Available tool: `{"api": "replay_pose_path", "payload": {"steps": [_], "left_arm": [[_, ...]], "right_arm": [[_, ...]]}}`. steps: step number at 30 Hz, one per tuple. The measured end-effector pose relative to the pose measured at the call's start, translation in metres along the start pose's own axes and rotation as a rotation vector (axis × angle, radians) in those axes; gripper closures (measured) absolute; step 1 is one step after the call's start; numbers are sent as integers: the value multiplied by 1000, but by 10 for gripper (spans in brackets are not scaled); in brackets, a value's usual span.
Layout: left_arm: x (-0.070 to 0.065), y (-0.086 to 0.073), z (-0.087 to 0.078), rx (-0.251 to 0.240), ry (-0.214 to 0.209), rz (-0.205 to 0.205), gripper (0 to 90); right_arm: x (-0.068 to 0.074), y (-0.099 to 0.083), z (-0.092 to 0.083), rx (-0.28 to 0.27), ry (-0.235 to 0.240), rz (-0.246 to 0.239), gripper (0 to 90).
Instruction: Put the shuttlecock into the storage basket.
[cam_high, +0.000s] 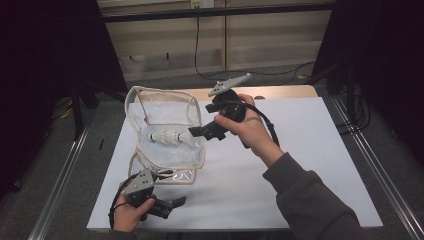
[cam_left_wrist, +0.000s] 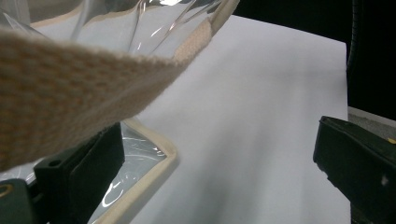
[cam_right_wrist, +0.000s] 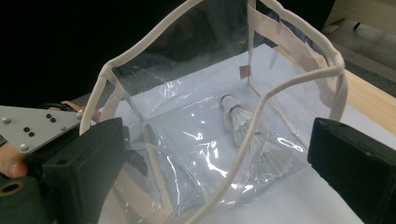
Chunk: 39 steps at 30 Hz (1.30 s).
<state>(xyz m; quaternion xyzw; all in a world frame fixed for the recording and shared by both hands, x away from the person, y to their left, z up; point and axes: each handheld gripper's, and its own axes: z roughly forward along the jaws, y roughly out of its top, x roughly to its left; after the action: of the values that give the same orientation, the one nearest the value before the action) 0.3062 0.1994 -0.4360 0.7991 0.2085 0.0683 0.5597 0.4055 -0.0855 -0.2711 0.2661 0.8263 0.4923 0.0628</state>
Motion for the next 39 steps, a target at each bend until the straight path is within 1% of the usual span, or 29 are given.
{"api": "replay_pose_path", "payload": {"steps": [2, 6, 11, 18, 24, 28, 37, 39], "left_arm": [[0, 0, 0, 6, -1, 4, 20], [0, 0, -1, 1, 0, 0, 20], [-1, 0, -1, 6, 7, 3, 20], [-1, 0, -1, 4, 8, -3, 20], [-1, 0, -1, 6, 8, 1, 19], [-1, 0, -1, 6, 7, 2, 19], [-1, 0, -1, 8, 8, 3, 20], [-1, 0, -1, 8, 9, 3, 20]], "right_arm": [[-1, -4, -2, 2, -1, 5, 40], [-5, -12, -5, -8, 0, 15, 41], [-8, -21, -11, -18, 0, 16, 40], [-10, -34, -21, -29, -3, 12, 40], [-12, -47, -30, -35, -6, 24, 40], [-15, -56, -34, -40, -8, 21, 40], [-20, -76, -43, -60, -10, 42, 39], [-22, -80, -45, -56, -16, 42, 39]]}}
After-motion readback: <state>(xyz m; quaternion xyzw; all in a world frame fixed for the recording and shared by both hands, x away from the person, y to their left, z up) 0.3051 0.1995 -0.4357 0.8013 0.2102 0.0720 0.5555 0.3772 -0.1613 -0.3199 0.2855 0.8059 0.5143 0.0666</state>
